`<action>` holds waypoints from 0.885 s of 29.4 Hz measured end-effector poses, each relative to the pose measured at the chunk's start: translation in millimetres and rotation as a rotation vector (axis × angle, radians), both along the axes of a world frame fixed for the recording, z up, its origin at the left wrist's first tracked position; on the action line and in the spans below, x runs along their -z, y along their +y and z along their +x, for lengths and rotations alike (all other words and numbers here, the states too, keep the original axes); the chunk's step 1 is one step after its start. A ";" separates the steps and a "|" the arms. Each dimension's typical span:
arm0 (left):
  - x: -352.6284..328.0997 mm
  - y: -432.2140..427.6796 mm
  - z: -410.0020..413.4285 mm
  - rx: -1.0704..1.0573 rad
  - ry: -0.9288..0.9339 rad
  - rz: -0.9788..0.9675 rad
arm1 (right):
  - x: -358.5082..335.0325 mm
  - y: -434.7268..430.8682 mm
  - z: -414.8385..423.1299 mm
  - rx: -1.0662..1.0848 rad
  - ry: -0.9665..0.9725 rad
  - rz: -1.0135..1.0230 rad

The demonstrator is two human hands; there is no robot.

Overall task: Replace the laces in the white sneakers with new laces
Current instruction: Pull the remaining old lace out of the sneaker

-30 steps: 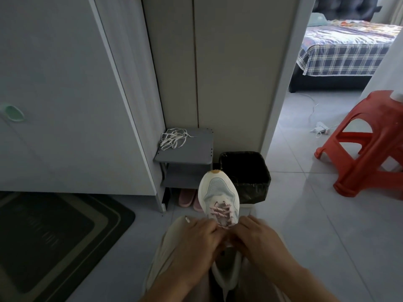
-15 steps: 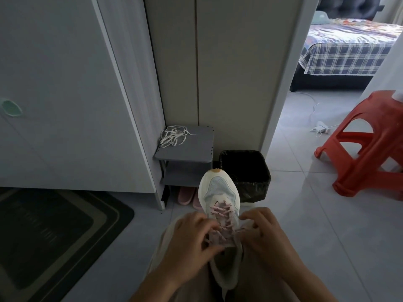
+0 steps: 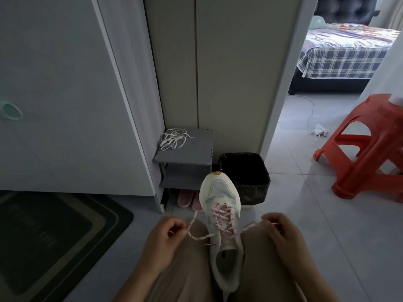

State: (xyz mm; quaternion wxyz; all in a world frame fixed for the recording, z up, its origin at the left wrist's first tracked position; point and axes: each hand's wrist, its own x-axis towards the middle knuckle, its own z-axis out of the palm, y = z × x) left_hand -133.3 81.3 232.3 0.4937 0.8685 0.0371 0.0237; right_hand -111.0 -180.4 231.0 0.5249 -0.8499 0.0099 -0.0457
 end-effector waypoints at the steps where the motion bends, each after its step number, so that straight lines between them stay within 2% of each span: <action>1: 2.3 -6.4 -1.4 -0.009 -0.022 0.015 | -1.1 3.3 1.6 -0.043 -0.033 -0.031; 3: 3.7 -19.4 -2.2 -0.042 -0.113 0.022 | -6.1 10.3 3.7 -0.133 -0.181 -0.180; 5: 1.3 -32.4 -1.2 -0.014 -0.157 0.071 | -5.2 16.5 5.7 -0.293 -0.303 -0.493; 6: 1.2 -39.4 -1.5 0.021 -0.156 0.137 | -2.5 20.5 6.0 -0.367 -0.370 -0.642; 8: 1.7 -51.7 -1.8 0.089 -0.140 0.311 | -1.3 28.5 6.3 -0.410 -0.423 -0.741; 10: 0.7 -58.7 -0.9 0.113 -0.132 0.415 | -4.7 31.3 5.4 -0.398 -0.476 -0.701; 12: -2.8 -60.2 1.2 0.067 -0.110 0.415 | -7.1 24.2 -1.9 -0.350 -0.522 -0.603; 16: -0.2 -57.8 4.8 -0.038 -0.122 0.353 | -41.7 -28.1 -5.2 0.120 -0.263 0.003; 17: 2.1 -58.1 4.7 -0.024 -0.125 0.329 | -42.2 -44.3 -0.8 0.178 -0.209 0.010; 20: 8.8 -61.6 4.0 0.100 -0.209 0.284 | -31.9 -53.8 8.4 0.114 0.007 -0.094; 21: 10.6 -62.3 4.7 0.126 -0.244 0.305 | -25.9 -45.5 8.6 0.106 0.012 -0.166; 23: 13.5 -62.5 9.1 0.109 -0.355 0.427 | -16.4 -23.9 6.7 0.060 -0.128 -0.300; 26: 6.2 -68.2 18.2 0.150 -0.424 0.565 | -11.3 14.3 6.1 -0.256 -0.187 -0.393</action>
